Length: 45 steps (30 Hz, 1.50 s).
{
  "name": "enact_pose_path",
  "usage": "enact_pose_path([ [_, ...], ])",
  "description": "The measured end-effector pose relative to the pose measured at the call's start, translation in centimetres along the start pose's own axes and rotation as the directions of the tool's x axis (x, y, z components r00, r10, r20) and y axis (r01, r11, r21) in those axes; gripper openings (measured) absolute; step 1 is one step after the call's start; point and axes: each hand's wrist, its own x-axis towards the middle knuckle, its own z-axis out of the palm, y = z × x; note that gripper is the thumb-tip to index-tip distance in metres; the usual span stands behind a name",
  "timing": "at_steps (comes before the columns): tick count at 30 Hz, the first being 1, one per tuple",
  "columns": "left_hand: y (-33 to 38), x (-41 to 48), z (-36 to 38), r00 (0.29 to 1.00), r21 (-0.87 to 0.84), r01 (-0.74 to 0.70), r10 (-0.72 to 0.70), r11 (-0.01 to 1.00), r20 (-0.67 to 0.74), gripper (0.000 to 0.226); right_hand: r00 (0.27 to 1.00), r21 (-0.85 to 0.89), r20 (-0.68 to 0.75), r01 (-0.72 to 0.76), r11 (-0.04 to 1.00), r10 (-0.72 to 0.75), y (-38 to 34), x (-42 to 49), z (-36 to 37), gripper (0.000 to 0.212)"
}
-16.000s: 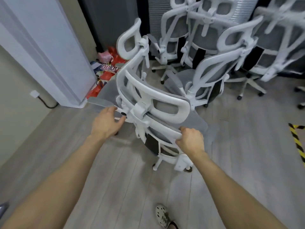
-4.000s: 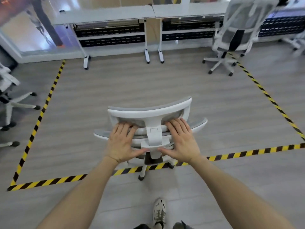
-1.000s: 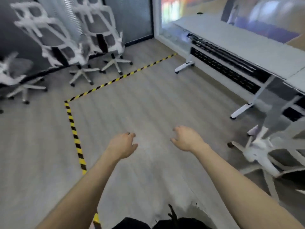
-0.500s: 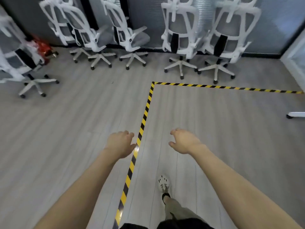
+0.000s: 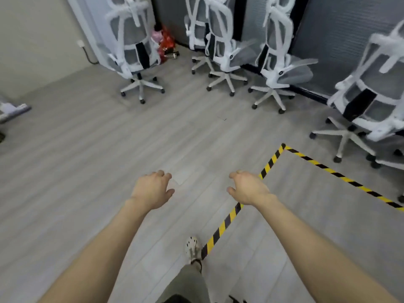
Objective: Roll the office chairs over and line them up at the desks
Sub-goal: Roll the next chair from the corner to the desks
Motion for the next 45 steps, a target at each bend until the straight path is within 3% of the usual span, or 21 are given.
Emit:
enact_pose_path([
  [8, -12.1, 20.5, -3.9, 0.998, -0.064, 0.07, -0.07, 0.996, 0.01, 0.056, 0.994, -0.046, -0.006, 0.111, 0.993, -0.112, -5.1, 26.5, -10.6, 0.052],
  [17, -25.5, 42.3, -13.1, 0.995, 0.059, 0.103, -0.103, 0.993, 0.009, 0.052, 0.985, -0.087, -0.036, 0.165, 0.982, -0.169, -10.5, 50.6, -23.6, 0.051],
  [25, -38.7, 63.1, -17.8, 0.973, 0.008, 0.232, -0.232, 0.973, 0.019, 0.052, 0.963, -0.102, -0.044, 0.26, 0.96, -0.265, -14.7, 78.1, -33.1, 0.052],
  [35, -54.8, 83.9, -25.9, 0.911, -0.038, 0.41, -0.411, 0.911, -0.024, 0.05, 0.912, -0.14, -0.06, 0.396, 0.908, -0.407, -23.6, 105.5, -47.6, 0.05],
  [39, -61.8, 93.9, -26.7, 0.898, -0.067, 0.434, -0.437, 0.899, -0.048, 0.051, 0.889, -0.166, -0.116, 0.423, 0.891, -0.443, -26.1, 116.9, -51.7, 0.048],
  [45, -69.0, 108.9, -31.1, 0.923, -0.036, 0.381, -0.382, 0.924, -0.051, 0.048, 0.885, -0.114, -0.079, 0.449, 0.886, -0.459, -28.1, 131.4, -58.1, 0.052],
])
